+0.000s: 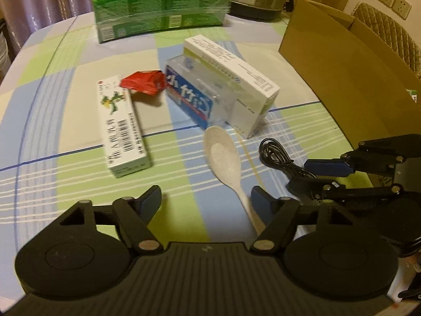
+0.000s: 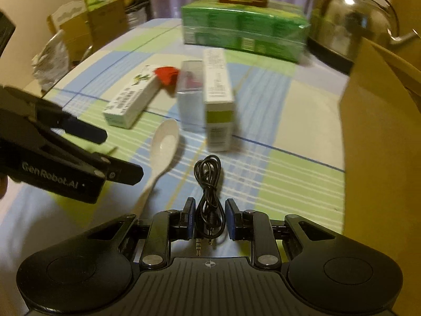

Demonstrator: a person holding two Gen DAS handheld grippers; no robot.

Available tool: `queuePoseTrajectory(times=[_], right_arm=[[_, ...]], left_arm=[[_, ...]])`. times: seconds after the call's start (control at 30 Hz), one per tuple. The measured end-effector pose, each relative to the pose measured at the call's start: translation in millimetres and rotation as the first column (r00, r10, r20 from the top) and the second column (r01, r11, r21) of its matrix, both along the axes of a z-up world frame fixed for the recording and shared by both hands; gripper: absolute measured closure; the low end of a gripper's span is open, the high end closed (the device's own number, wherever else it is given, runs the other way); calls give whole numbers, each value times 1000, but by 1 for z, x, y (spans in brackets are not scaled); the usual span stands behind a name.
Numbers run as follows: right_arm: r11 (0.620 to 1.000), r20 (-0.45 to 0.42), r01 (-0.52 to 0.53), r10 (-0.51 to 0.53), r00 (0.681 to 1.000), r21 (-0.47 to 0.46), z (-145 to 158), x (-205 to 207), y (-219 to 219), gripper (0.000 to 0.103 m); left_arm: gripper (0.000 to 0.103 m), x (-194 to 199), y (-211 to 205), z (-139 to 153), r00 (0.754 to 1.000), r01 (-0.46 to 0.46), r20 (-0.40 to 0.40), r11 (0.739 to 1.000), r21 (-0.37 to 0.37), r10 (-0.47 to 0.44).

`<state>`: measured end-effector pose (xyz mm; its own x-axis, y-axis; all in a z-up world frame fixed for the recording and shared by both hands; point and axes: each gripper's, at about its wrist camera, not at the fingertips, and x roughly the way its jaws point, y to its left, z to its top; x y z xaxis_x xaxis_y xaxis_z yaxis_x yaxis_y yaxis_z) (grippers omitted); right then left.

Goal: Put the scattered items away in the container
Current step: 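Lower the right tool onto the black cable while the left tool approaches the white spoon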

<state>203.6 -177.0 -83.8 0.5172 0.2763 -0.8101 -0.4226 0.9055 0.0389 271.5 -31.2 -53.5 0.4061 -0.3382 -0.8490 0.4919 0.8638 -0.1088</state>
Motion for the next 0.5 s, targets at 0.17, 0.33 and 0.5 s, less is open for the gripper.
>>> queuePoseTrajectory(times=[0.17,0.33,0.5], right_arm=[[1000,-7,21,-21,1000,12,1,2,-8,82],[999,-3,39,-39,999,26,2,3,-15,82],[998,-2,52,-52,999,42,5,6,-22,82]], left_arm=[[47,6,-15,-6,1000,2,13,1000,-16,-2],[58,11,-29,-16,1000,-14,20,999,-30,15],[63,16,-36,-18,998,-40,57,999,-6,40]])
